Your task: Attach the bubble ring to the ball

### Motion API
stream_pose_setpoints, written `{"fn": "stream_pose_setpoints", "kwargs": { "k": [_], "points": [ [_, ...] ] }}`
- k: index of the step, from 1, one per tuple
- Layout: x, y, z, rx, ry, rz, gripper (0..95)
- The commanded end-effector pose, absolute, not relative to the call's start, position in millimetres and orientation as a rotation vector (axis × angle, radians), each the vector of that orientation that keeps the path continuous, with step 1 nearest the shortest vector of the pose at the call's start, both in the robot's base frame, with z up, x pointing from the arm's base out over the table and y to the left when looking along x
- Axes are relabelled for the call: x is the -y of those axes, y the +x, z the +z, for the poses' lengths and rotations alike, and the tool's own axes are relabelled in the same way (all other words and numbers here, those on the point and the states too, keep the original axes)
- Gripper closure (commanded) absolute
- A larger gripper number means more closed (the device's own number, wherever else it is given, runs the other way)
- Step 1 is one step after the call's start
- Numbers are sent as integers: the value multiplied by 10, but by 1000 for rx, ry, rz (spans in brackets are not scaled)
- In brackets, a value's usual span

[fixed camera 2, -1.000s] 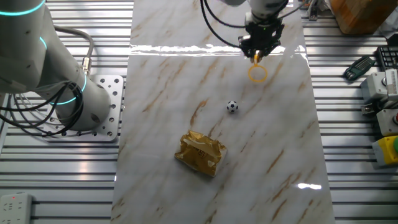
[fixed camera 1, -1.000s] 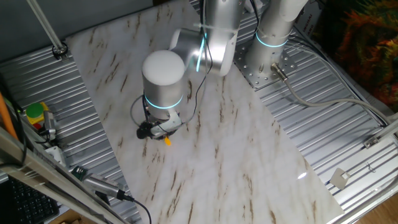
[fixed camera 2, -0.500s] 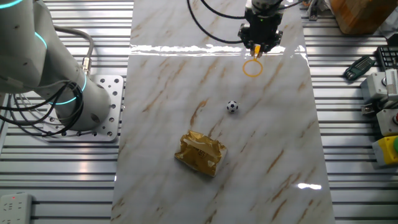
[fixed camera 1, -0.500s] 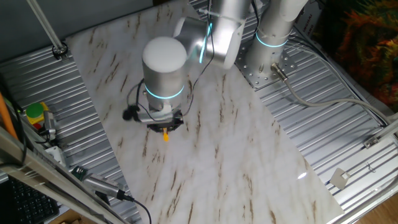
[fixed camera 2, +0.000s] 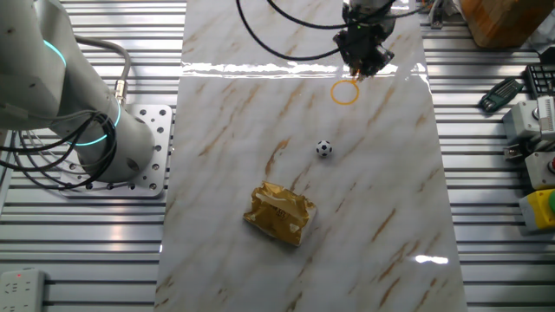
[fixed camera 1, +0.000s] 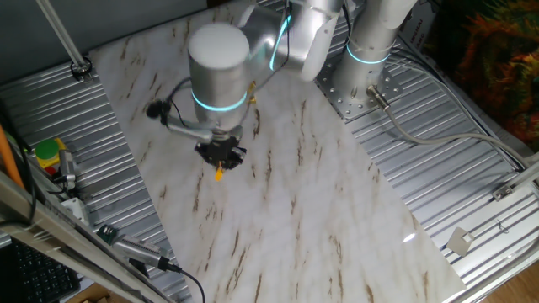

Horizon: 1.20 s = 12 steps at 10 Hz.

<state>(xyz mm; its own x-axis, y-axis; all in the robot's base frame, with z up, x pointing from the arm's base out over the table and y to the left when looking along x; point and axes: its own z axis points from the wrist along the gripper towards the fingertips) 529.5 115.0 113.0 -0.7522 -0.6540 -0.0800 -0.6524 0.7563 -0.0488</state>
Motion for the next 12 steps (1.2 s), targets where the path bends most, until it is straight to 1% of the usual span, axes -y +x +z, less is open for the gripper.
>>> {"fn": "stream_pose_setpoints", "kwargs": {
  "k": [1,3,5,8,12],
  "points": [
    [-743,5299,1286,-2907,-877,9,950],
    [-520,5327,1235,-2906,-867,22,950],
    [-465,5365,1137,-2911,-841,18,950],
    [-451,5355,1109,-2932,-792,10,950],
    [-407,5185,1009,-2969,-728,17,950]
  ]
}}
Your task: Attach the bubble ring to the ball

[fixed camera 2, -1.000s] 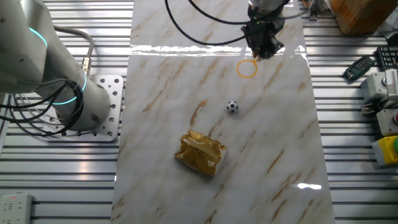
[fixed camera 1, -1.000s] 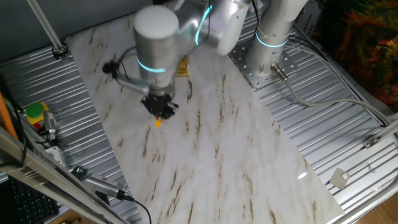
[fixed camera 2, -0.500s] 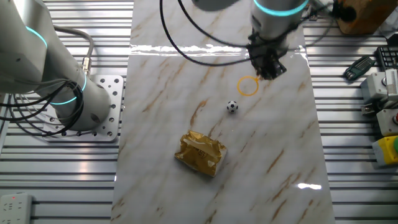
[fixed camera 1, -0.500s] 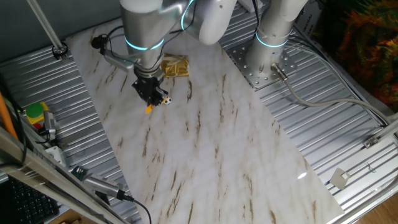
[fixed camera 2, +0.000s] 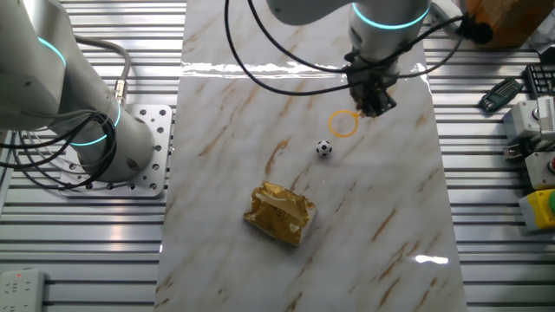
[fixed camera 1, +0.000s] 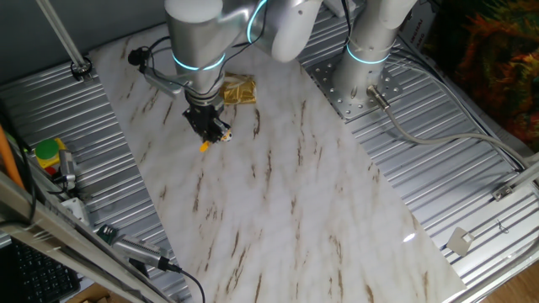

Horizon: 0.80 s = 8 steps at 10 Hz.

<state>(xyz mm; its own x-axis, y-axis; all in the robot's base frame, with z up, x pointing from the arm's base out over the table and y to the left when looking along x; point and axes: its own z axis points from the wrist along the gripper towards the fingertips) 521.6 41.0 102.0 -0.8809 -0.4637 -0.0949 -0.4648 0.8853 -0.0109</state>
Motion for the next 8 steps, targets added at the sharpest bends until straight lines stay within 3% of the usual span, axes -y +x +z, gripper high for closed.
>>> {"fn": "stream_pose_setpoints", "kwargs": {
  "k": [1,8],
  "points": [
    [-402,5160,997,-2994,-710,24,950],
    [-361,5041,850,-3105,-724,9,950]
  ]
}}
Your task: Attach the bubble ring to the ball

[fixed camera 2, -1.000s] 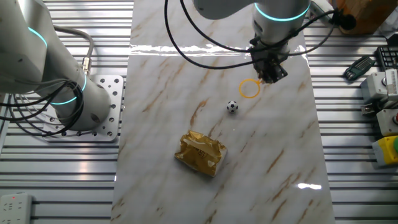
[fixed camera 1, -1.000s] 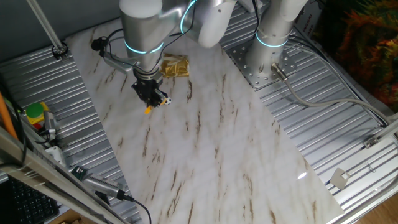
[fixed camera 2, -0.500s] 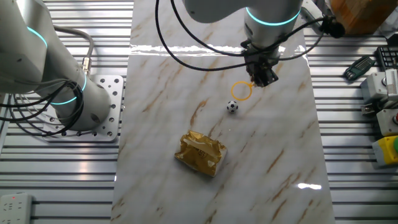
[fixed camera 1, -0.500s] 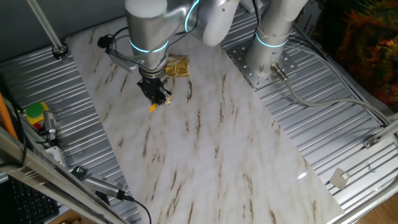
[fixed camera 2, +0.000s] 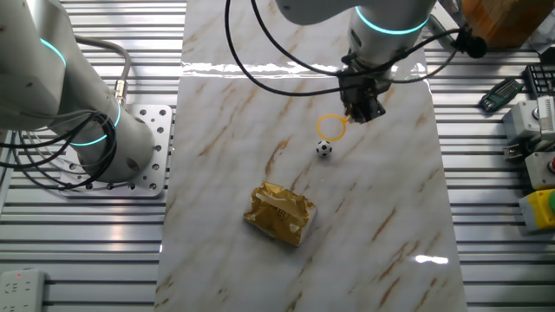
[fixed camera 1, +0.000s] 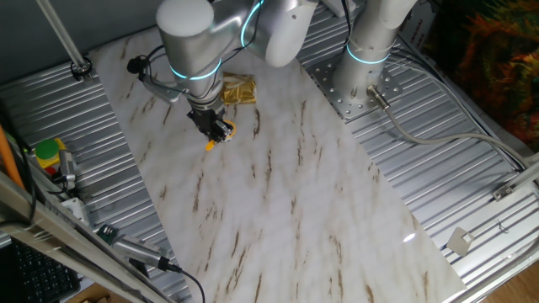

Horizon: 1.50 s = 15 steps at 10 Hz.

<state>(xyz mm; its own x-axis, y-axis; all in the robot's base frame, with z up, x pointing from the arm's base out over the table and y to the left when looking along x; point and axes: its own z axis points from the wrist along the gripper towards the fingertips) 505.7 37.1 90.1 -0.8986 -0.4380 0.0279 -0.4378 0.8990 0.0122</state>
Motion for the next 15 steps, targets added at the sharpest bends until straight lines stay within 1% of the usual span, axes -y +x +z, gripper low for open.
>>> {"fn": "stream_pose_setpoints", "kwargs": {
  "k": [1,7,15],
  "points": [
    [-349,5022,795,3012,710,-3,950],
    [-318,5039,652,3001,737,38,950],
    [-275,5038,520,3002,754,49,950]
  ]
}}
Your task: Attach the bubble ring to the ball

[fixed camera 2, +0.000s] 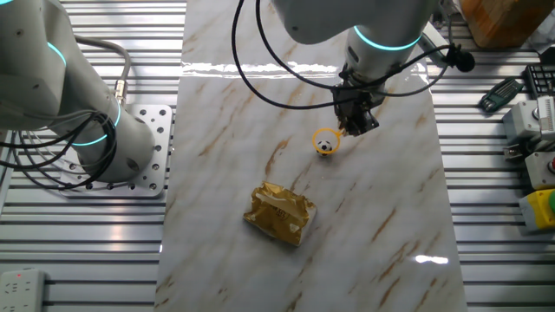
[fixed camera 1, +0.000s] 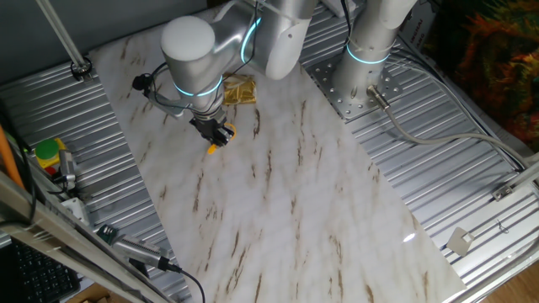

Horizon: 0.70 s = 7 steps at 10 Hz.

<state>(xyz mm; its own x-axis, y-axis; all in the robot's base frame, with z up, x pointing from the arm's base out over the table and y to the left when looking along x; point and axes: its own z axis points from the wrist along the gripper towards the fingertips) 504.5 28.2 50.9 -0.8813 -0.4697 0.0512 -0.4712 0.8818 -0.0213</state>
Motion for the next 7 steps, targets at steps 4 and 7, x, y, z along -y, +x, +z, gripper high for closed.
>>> {"fn": "stream_pose_setpoints", "kwargs": {
  "k": [4,7],
  "points": [
    [-235,5026,499,3003,762,45,950],
    [-232,5022,469,3011,761,44,950]
  ]
}}
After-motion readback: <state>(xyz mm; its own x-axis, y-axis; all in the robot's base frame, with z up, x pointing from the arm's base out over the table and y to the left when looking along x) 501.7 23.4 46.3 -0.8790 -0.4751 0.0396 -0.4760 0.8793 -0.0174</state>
